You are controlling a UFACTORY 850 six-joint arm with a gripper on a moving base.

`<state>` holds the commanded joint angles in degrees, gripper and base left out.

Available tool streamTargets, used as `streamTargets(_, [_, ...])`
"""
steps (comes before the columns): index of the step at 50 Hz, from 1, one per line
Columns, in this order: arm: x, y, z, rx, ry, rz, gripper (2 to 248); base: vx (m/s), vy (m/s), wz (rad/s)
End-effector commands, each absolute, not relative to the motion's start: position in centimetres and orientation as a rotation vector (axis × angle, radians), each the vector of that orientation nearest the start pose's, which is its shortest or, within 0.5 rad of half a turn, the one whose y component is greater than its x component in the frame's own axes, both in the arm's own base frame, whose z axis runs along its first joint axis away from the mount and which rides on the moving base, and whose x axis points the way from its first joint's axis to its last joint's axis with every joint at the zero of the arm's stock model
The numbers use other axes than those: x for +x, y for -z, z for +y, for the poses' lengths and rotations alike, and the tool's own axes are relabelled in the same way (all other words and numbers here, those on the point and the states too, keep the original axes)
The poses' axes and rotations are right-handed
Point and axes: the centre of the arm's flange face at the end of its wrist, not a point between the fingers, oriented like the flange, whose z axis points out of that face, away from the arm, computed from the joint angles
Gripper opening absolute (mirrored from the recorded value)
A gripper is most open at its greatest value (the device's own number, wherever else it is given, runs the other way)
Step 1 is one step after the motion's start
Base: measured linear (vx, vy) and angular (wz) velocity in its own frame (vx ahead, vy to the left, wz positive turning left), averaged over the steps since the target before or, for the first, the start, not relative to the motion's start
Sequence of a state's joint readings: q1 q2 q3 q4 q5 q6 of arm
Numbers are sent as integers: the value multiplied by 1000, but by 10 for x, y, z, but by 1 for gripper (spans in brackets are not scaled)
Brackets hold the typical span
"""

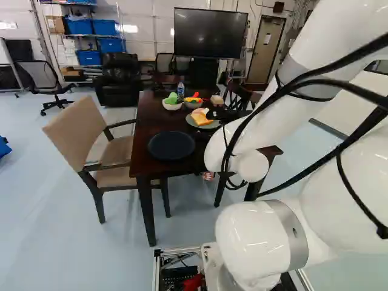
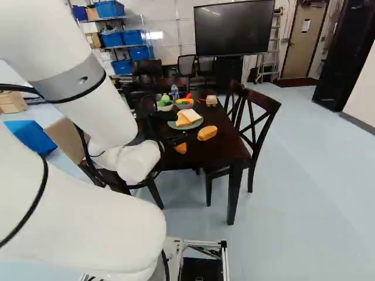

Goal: Move the croissant to the empty plate

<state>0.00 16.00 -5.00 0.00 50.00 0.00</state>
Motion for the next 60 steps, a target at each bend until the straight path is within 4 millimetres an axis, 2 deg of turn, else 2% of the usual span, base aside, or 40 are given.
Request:
streamTargets(29, [286, -378, -1, -2576, 1802, 15, 247, 0, 0, 0])
streamTargets(60, [314, -393, -1, -2706, 1597, 34, 247, 0, 0, 0])
